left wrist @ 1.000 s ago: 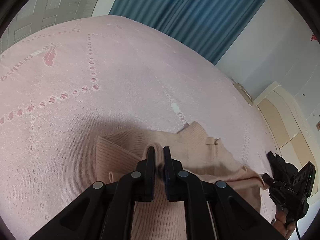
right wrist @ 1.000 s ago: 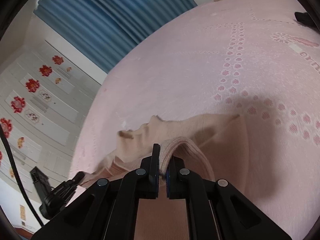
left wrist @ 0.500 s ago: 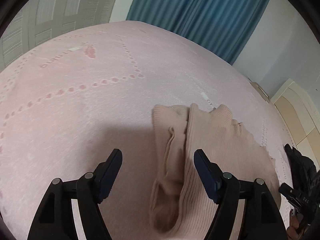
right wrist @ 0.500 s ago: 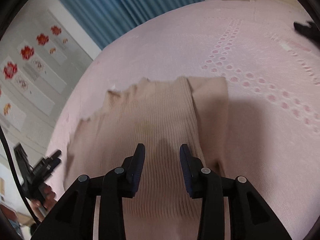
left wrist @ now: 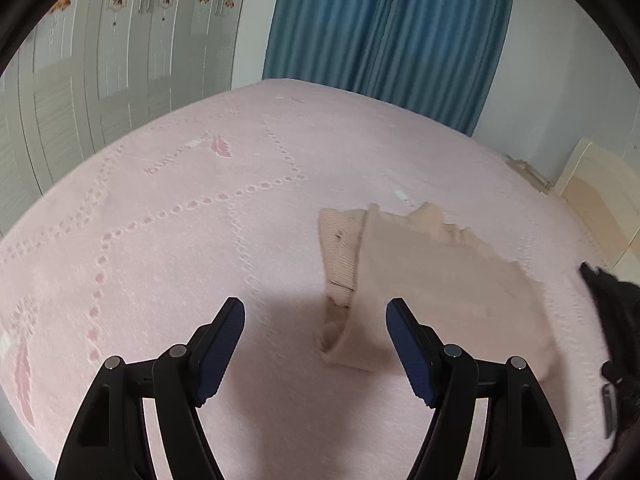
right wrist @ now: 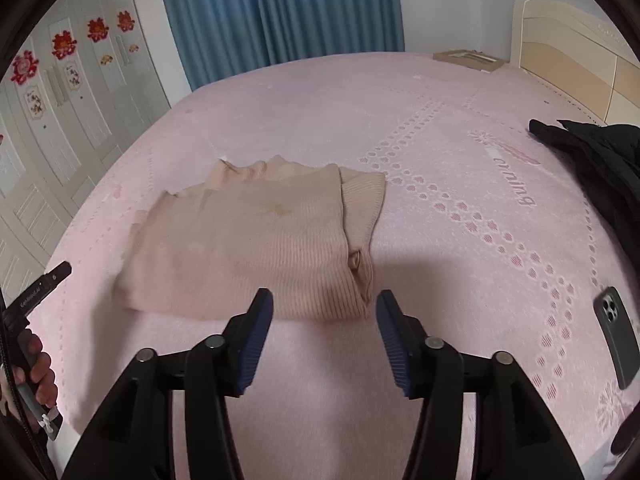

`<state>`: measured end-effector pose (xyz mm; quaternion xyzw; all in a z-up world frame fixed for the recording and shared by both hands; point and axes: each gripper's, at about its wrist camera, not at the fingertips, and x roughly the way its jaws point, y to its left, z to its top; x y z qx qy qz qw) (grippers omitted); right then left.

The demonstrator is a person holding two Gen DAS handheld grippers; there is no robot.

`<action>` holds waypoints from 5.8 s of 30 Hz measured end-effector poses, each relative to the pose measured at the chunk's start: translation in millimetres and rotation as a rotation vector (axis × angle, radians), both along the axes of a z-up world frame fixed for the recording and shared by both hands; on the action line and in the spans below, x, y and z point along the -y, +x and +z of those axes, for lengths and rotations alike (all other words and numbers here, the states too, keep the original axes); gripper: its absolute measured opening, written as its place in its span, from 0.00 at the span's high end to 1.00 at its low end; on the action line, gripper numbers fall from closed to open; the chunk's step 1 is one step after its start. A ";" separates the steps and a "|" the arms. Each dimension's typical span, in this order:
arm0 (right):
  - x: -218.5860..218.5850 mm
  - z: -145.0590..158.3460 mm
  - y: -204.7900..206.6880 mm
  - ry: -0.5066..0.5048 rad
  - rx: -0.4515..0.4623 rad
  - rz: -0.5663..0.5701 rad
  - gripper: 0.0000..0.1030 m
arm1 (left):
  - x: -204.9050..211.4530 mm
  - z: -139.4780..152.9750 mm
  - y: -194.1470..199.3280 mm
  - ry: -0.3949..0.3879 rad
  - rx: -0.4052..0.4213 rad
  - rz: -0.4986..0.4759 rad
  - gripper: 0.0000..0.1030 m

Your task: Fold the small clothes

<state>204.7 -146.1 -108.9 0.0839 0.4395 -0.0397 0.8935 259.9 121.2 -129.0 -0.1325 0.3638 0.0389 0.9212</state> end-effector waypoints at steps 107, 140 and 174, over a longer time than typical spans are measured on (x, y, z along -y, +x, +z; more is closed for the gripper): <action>39.0 -39.0 -52.8 0.159 0.092 0.013 0.49 | -10.7 -40.3 -52.0 -0.250 -0.059 -0.180 0.40; 29.5 -102.0 63.4 -0.008 -0.096 0.001 0.82 | 19.2 -82.6 54.3 -0.105 -0.168 -0.198 0.68; -124.6 -96.5 36.2 -0.112 -0.121 0.119 0.51 | -69.3 -97.3 -35.4 -0.246 -0.079 -0.232 0.34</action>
